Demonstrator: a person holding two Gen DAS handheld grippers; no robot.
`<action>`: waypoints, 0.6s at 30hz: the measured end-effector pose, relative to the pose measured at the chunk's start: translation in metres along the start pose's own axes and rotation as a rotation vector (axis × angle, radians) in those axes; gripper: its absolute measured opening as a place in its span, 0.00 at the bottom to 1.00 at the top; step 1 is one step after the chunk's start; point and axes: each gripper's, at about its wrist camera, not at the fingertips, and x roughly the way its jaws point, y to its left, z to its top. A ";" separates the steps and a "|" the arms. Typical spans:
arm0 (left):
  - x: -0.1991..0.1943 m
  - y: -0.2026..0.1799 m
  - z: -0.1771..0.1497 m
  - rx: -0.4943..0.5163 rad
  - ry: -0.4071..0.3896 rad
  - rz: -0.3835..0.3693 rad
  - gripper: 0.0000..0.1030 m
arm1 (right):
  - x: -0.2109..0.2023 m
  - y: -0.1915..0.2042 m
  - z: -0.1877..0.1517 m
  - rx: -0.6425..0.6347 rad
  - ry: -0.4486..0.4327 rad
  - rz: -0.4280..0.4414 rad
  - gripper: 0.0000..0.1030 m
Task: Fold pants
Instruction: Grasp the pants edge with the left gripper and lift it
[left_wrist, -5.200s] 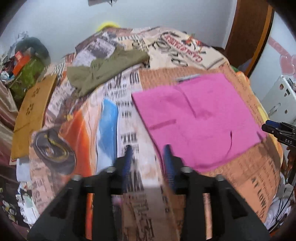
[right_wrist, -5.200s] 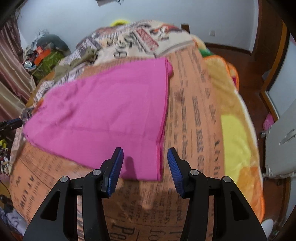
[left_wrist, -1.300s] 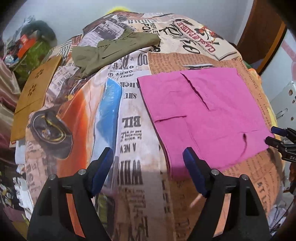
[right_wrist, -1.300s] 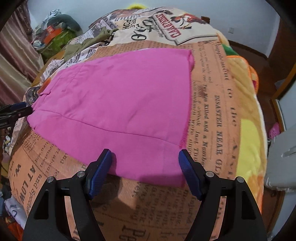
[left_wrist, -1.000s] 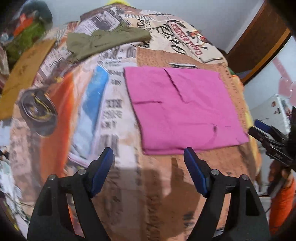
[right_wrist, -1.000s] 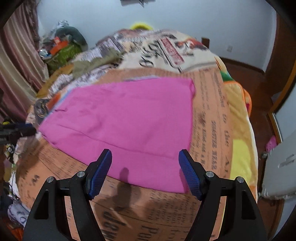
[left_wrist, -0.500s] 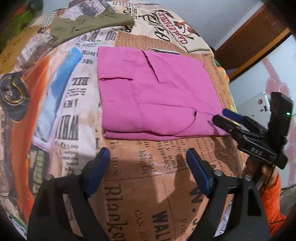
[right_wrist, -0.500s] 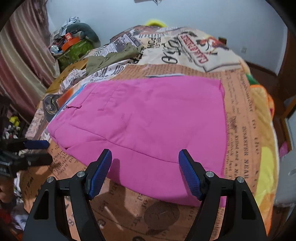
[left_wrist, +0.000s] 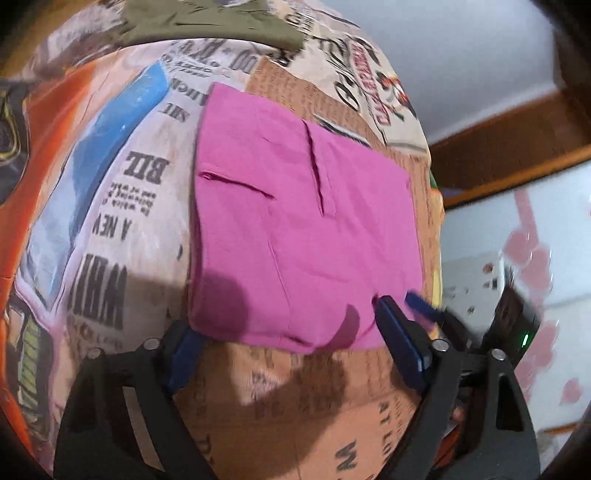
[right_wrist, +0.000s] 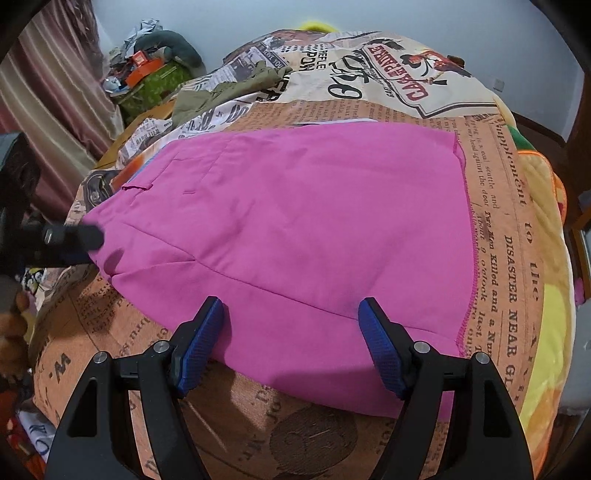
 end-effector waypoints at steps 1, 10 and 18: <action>0.001 0.001 0.003 -0.015 -0.005 0.009 0.69 | 0.000 0.000 0.000 -0.001 -0.001 0.001 0.71; 0.001 -0.001 0.006 0.026 -0.046 0.123 0.20 | -0.001 0.000 -0.001 0.010 -0.006 -0.002 0.71; -0.035 -0.016 -0.001 0.158 -0.203 0.271 0.18 | -0.011 -0.004 -0.010 0.038 -0.010 -0.015 0.69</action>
